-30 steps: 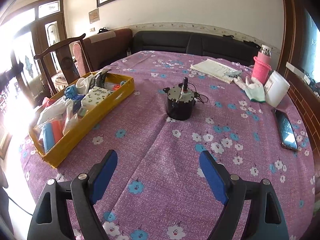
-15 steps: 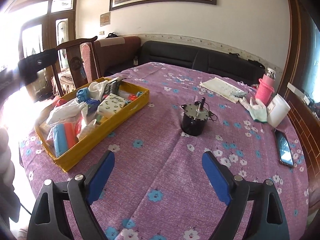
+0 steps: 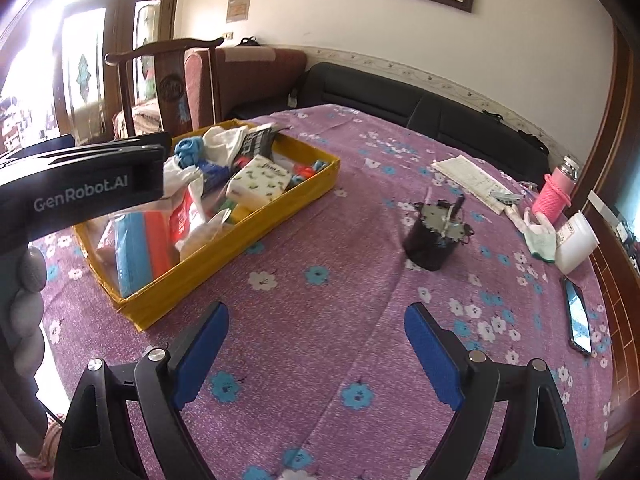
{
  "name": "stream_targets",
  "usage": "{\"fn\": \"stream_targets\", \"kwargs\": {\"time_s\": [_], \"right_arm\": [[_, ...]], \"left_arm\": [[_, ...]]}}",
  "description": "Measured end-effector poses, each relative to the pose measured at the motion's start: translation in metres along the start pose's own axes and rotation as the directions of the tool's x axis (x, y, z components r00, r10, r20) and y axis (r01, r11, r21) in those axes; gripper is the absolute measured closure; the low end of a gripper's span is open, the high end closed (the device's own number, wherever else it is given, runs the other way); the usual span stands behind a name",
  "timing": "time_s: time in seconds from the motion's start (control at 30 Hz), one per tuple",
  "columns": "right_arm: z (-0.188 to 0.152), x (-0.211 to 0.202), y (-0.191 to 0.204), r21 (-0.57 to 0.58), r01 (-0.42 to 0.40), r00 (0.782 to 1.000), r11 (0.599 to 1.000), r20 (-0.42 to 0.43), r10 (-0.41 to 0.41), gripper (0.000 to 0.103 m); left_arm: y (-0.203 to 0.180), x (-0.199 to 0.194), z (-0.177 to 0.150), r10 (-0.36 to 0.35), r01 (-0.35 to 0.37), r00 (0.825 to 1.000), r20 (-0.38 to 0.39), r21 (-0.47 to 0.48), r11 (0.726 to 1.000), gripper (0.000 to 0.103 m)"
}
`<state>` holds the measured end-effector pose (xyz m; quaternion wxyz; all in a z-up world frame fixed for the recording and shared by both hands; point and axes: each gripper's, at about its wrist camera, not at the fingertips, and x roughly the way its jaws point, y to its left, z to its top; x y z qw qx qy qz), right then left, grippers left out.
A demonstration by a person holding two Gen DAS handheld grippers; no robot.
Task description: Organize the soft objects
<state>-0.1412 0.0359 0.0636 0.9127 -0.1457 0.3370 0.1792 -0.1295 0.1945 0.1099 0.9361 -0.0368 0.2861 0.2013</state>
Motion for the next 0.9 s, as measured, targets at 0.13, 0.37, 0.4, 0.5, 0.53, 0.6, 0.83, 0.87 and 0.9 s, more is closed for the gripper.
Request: {"fn": "stream_targets", "kwargs": {"time_s": [0.13,0.37,0.4,0.5,0.53,0.6,0.83,0.87,0.9], "right_arm": [[0.005,0.010,0.010,-0.015,-0.001,1.000,1.000,-0.022,0.000,0.011],[0.012,0.021,0.032,-0.071,0.002,0.999,0.997,-0.038,-0.005,0.011],[0.013,0.022,0.034,-0.076,0.002,0.999,0.997,-0.039,-0.005,0.011],[0.015,0.025,0.038,-0.084,0.000,0.999,0.997,-0.047,-0.004,0.011],[0.016,0.026,0.039,-0.083,0.000,0.999,0.997,-0.052,-0.004,0.011],[0.017,0.029,0.040,-0.078,0.000,0.998,0.997,-0.061,-0.005,0.011],[0.018,0.031,0.036,-0.059,-0.003,0.998,0.998,-0.067,0.000,0.011],[0.018,0.030,0.035,-0.056,-0.003,0.998,0.998,-0.065,-0.001,0.011],[0.017,0.029,0.033,-0.052,-0.003,0.998,0.999,-0.063,0.000,0.011]], "left_arm": [[0.009,0.011,-0.002,-0.008,0.007,1.000,-0.026,-0.017,1.000,0.000],[0.025,0.024,-0.005,0.003,-0.005,0.999,-0.052,-0.047,0.999,0.000],[0.027,0.026,-0.005,0.006,-0.009,0.998,-0.056,-0.052,0.999,0.000],[0.033,0.030,-0.006,0.010,-0.014,0.998,-0.065,-0.059,0.998,0.000],[0.034,0.031,-0.007,0.012,-0.016,0.998,-0.067,-0.061,0.998,0.000],[0.035,0.033,-0.007,0.017,-0.021,0.997,-0.072,-0.063,0.998,0.000],[0.036,0.036,-0.008,0.021,-0.028,0.994,-0.107,-0.065,0.998,0.000],[0.035,0.036,-0.008,0.022,-0.029,0.994,-0.107,-0.064,0.998,0.000],[0.034,0.035,-0.007,0.027,-0.034,0.994,-0.107,-0.062,0.998,0.000]]}}
